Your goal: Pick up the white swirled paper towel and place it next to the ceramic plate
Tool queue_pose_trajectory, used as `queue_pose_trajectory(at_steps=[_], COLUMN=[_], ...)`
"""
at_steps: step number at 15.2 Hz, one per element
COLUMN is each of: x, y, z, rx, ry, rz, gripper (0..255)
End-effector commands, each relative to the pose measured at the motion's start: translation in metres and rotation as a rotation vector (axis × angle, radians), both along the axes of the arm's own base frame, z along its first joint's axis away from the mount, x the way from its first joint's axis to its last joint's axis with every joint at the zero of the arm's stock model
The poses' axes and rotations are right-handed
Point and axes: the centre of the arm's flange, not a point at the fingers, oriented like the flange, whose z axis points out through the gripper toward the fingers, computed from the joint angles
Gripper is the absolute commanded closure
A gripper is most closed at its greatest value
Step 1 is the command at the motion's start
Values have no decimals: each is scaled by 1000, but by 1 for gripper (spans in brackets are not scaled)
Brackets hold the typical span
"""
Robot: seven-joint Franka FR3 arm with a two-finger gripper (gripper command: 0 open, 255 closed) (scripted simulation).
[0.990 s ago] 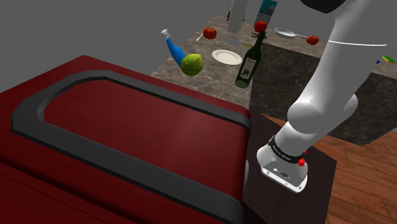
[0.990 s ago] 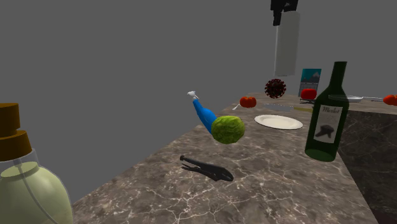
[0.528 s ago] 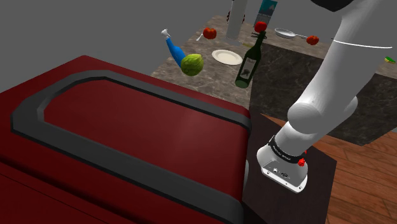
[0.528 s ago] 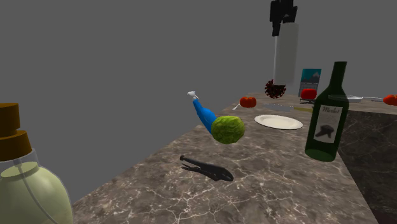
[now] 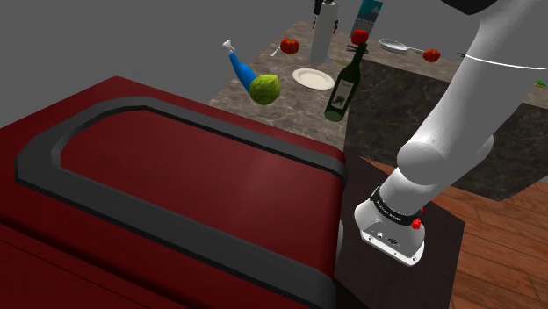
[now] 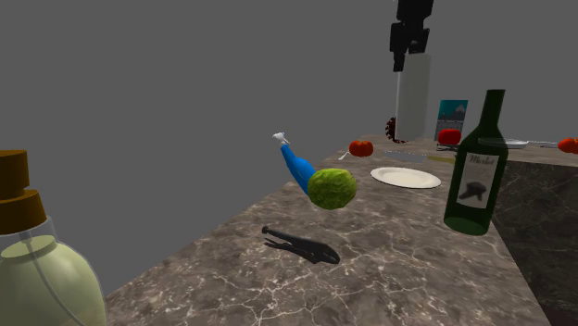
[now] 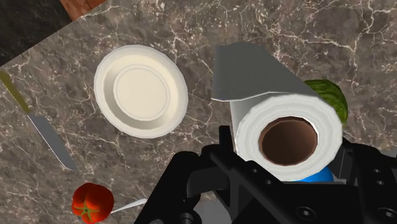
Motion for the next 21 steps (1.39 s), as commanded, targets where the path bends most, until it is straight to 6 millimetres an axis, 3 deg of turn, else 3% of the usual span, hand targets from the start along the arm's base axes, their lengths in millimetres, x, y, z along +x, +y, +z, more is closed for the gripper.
queue_pose_trajectory(at_steps=[1,21], x=[-1,-1], y=[-2,-2], z=[-10,-115], rx=[0,0], ry=[-1,-1], rz=[0,0], gripper=[255,255])
